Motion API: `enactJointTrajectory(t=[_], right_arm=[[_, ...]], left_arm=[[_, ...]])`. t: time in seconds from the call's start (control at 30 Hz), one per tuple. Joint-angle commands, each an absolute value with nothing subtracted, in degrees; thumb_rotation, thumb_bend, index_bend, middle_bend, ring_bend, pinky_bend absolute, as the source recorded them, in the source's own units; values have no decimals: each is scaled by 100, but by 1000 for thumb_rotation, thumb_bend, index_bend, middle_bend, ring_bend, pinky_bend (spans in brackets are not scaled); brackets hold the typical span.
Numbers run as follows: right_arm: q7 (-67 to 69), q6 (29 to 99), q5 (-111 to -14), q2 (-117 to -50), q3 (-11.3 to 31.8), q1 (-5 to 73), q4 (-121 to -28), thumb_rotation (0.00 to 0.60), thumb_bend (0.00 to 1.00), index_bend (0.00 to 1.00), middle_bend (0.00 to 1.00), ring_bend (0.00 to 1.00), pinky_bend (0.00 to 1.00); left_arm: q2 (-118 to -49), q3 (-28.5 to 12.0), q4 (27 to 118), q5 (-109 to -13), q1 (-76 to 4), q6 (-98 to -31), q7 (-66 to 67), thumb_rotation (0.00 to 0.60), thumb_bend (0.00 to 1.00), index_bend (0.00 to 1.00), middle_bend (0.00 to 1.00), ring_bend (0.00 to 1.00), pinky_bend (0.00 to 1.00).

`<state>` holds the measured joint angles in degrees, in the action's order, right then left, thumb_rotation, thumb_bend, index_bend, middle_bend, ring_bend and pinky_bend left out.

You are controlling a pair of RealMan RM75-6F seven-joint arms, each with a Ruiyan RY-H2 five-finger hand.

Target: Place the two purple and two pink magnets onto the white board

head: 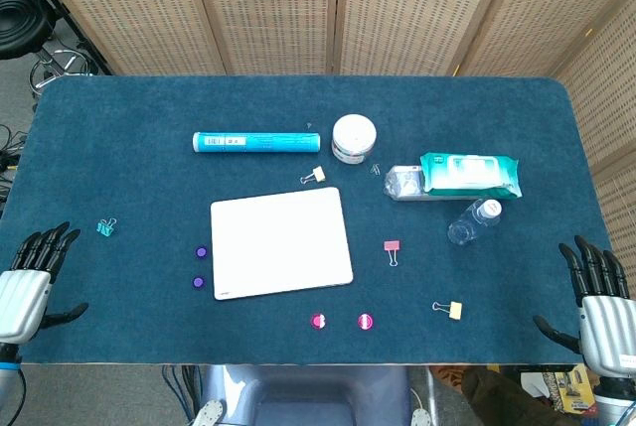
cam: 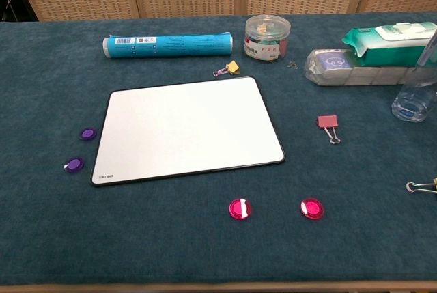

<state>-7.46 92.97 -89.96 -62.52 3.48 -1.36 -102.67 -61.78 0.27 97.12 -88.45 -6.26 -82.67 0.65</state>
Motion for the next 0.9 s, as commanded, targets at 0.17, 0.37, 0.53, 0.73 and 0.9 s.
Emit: enactJointTrajectory(t=[0.17, 0.37, 0.53, 0.73, 0.9], right_arm=[[-764, 9230, -8951, -6244, 338, -130, -10310, 600, 0, 0, 0, 0, 0], [-694, 9214, -8828, -6183, 359, -155, -10374, 600, 0, 0, 0, 0, 0], [-578, 9186, -8748, -6116, 401, -145, -10399, 600, 0, 0, 0, 0, 0], [-494, 9072, -8638, -6087, 411, -117, -10379, 600, 0, 0, 0, 0, 0], [-438, 8994, -8559, -6073, 414, -101, -10359, 600, 0, 0, 0, 0, 0]], left_arm=[[-6167, 39, 9717, -8843, -633, -8236, 51, 600, 109, 0, 0, 0, 0], [-6218, 74, 9733, -8872, -713, -8067, 129, 600, 109, 0, 0, 0, 0], [-6366, 121, 9798, -8887, -1061, -7413, 169, 600, 153, 57, 0, 0, 0], [-6555, 25, 9884, -8609, -1546, -6568, 348, 600, 234, 287, 0, 0, 0], [-6784, -106, 9957, -8243, -1822, -6146, 740, 600, 247, 319, 0, 0, 0]])
